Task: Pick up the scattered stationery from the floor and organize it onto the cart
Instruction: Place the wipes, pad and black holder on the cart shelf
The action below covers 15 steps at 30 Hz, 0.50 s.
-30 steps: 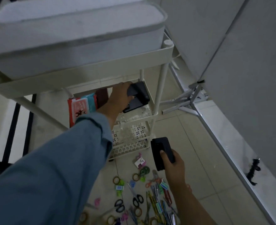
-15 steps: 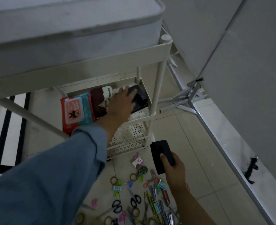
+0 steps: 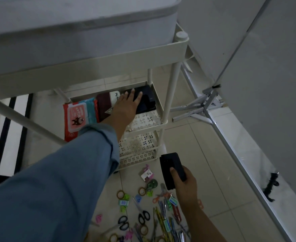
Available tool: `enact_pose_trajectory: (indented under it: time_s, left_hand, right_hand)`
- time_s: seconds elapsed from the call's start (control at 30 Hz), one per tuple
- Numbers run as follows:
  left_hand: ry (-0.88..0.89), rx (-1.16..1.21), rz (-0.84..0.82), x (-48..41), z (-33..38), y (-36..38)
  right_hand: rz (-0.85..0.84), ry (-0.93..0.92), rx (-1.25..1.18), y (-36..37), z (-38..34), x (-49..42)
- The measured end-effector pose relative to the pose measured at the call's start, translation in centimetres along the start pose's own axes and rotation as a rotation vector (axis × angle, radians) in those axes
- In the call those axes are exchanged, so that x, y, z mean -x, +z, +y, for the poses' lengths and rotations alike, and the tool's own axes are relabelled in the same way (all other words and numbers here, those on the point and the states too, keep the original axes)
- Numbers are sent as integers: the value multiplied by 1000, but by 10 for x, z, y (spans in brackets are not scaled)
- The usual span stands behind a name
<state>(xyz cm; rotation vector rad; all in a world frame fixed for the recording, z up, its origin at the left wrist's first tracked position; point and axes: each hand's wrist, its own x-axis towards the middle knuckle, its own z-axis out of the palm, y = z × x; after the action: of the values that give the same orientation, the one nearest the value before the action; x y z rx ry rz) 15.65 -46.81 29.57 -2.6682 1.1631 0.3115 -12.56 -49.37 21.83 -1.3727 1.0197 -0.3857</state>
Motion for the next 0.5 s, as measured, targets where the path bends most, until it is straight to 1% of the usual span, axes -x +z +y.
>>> enact_pose_trajectory:
  time_s: [0.27, 0.5]
  left_hand:
    - [-35, 15, 2, -8, -2, -4]
    - [-91, 25, 17, -7, 2, 0]
  right_hand:
    - [0, -7, -10, -4, -1, -1]
    - [-48, -68, 36, -3, -1, 4]
